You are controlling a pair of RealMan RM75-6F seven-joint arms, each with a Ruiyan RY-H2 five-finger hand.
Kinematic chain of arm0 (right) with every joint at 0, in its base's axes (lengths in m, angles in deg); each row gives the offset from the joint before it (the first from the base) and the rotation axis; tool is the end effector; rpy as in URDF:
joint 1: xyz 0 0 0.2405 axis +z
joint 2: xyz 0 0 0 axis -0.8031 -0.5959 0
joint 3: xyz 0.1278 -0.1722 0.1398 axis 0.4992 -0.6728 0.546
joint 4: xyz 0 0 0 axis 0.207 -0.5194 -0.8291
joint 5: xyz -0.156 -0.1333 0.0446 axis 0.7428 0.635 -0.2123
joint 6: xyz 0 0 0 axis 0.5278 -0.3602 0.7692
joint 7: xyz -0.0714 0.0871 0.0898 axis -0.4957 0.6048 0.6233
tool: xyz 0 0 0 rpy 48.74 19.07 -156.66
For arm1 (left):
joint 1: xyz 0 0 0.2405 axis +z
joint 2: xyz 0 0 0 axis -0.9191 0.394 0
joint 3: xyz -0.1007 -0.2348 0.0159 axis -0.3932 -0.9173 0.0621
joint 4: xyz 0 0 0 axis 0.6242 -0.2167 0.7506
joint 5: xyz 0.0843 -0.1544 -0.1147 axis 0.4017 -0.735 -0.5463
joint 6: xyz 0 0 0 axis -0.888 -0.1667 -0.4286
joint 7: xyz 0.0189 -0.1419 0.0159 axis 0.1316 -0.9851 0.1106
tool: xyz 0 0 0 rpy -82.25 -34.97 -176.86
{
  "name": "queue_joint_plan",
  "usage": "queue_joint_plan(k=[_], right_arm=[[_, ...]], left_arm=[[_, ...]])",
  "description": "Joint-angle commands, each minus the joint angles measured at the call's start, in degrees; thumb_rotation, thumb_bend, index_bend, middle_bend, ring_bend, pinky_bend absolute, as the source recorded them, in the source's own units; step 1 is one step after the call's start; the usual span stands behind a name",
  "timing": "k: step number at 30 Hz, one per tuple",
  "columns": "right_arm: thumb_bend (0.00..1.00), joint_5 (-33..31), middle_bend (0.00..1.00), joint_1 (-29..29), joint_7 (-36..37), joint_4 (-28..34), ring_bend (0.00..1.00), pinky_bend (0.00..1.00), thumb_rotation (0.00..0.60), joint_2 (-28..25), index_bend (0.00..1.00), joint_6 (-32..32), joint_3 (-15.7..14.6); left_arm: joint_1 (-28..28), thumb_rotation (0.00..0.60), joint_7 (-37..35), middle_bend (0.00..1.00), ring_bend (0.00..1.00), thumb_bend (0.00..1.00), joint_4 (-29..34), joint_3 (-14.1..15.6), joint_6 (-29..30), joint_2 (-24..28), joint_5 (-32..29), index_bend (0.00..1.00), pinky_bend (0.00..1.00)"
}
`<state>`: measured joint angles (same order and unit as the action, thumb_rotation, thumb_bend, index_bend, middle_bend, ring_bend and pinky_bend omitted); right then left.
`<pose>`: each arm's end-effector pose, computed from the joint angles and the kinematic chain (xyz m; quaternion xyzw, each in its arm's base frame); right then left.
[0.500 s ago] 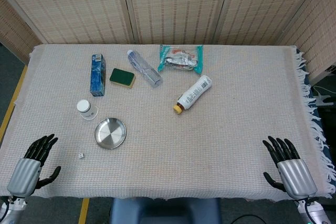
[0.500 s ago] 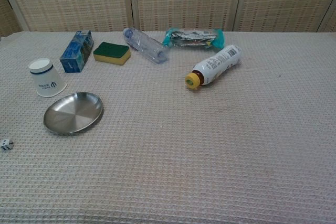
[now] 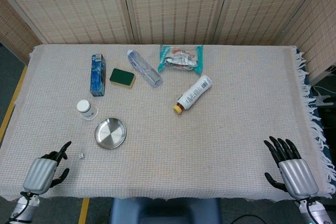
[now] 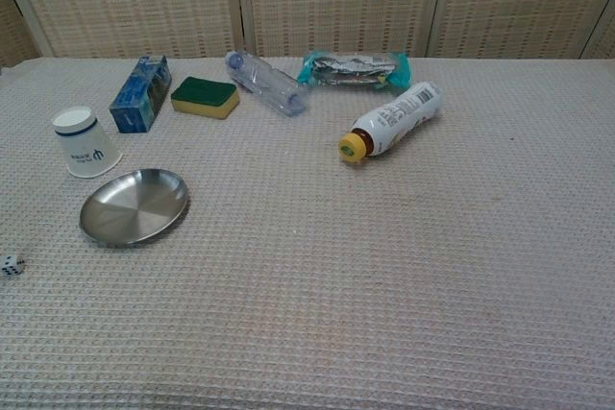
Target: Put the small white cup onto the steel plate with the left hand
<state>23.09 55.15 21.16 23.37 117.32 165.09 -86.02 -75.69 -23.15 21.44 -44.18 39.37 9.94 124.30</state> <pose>-0.2803 -0.1339 0.1346 0.6771 -0.3866 0.3135 0.5420 -0.3055 0.1740 0.0774 -0.6813 -0.3616 -0.3633 0.5226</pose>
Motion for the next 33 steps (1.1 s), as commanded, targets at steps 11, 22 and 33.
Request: queue_joint_plan(k=[11,22,33], right_arm=[[0.20,-0.72,0.00,0.52,0.92,-0.10,0.00,0.00,0.531,-0.17,0.00,-1.35,0.13],[0.20,-1.47,0.00,0.66,0.59,-0.19,0.00,0.00,0.530,0.00,0.00,-1.81,0.35],[0.20,-1.94,0.00,0.65,0.16,-0.06,0.00,0.00,0.531,0.10,0.00,-1.95,0.44]], left_arm=[[-3.59,0.600,1.60,1.00,1.00,0.36,-12.99,-3.40,-7.37,-11.08,-3.90,0.37,1.00],[-4.07,0.600,2.50,1.00,1.00,0.36,-15.35,-3.81,-9.23,-12.61,-5.32,0.40,1.00],[-4.59,0.600,1.54,1.00,1.00,0.36,-17.97,-4.41,-10.29,-13.98,-6.29,0.42,1.00]])
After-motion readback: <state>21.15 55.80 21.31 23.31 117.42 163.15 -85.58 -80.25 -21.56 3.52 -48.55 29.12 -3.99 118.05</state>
